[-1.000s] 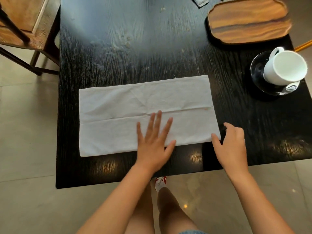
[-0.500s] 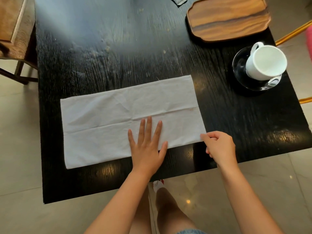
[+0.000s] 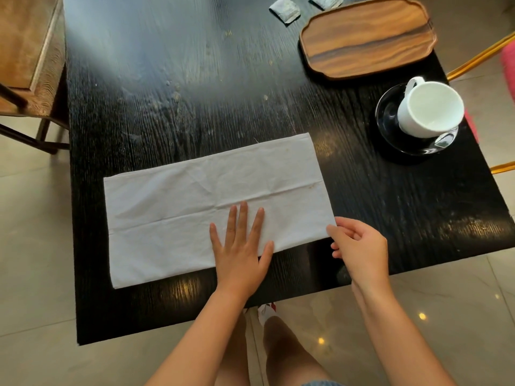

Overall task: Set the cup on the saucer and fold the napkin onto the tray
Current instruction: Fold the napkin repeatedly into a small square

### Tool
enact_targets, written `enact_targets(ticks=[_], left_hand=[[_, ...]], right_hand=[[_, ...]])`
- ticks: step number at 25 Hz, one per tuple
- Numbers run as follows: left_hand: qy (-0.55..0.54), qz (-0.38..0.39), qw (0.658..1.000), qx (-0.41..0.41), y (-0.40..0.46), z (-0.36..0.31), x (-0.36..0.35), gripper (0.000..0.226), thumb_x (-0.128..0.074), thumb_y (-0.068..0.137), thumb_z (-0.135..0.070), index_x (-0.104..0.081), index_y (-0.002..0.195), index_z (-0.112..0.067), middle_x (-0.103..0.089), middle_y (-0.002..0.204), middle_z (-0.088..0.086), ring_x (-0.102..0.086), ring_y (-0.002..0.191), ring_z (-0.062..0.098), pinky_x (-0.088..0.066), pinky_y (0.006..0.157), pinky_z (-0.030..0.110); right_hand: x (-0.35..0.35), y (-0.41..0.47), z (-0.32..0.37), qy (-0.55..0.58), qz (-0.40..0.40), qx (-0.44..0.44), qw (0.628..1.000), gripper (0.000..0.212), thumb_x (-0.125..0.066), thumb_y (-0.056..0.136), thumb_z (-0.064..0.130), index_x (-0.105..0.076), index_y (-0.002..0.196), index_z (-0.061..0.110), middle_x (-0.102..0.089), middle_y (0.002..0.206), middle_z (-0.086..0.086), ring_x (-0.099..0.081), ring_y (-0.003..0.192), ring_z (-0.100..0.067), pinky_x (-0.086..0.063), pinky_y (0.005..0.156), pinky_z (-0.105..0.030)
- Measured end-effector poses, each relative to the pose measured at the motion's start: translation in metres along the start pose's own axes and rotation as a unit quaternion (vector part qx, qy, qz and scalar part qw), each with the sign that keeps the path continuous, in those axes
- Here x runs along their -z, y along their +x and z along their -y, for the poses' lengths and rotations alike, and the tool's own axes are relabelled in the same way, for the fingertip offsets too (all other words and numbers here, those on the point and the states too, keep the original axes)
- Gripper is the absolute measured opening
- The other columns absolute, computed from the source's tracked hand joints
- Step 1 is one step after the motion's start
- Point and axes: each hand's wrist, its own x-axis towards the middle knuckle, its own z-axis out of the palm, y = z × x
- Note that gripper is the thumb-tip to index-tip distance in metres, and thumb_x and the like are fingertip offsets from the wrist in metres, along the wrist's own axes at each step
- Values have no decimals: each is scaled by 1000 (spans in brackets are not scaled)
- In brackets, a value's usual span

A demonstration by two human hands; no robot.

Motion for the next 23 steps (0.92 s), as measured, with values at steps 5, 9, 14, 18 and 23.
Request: enact_targets(ticks=[5, 9, 14, 18, 23], left_hand=[[-233, 30, 971, 39, 5, 1, 33, 58, -24, 90, -50, -25, 144, -29, -11, 154, -9, 0, 143, 6, 8, 115, 37], [-536, 4, 826, 174, 47, -2, 109, 33, -46, 92, -41, -65, 110, -19, -68, 109, -3, -63, 100, 8, -46, 89, 24], [-477, 60, 867, 129, 101, 24, 181, 19, -65, 84, -33, -69, 90, -15, -67, 83, -2, -62, 74, 8, -49, 63, 19], [-456, 24, 881, 122, 99, 87, 191, 4, -69, 78, -13, -70, 79, -16, -65, 68, -6, -59, 60, 2, -48, 56, 16], [-490, 4, 850, 192, 59, 165, 169, 17, -62, 81, -5, -69, 91, -17, -68, 79, -1, -60, 62, -4, -44, 51, 6]], right_hand=[[-10, -20, 22, 68, 56, 39, 995, 11, -64, 83, 9, -68, 85, 19, -67, 73, 4, -59, 61, -4, -50, 58, -18], [-34, -43, 44, 36, 118, 143, 982, 8, -67, 81, 14, -67, 80, 21, -69, 74, 9, -64, 72, 1, -50, 61, -11], [-93, -69, 54, -70, 164, 213, 961, 4, -68, 81, 24, -65, 81, 26, -64, 76, 14, -59, 80, 0, -49, 66, -7], [-141, -93, 56, -117, 171, 278, 938, 16, -68, 81, 22, -57, 78, 33, -58, 76, 19, -54, 83, 3, -45, 65, -5], [-196, -118, 33, -206, 187, 353, 893, 8, -69, 79, 26, -61, 81, 29, -57, 75, 19, -58, 68, -10, -52, 80, -35]])
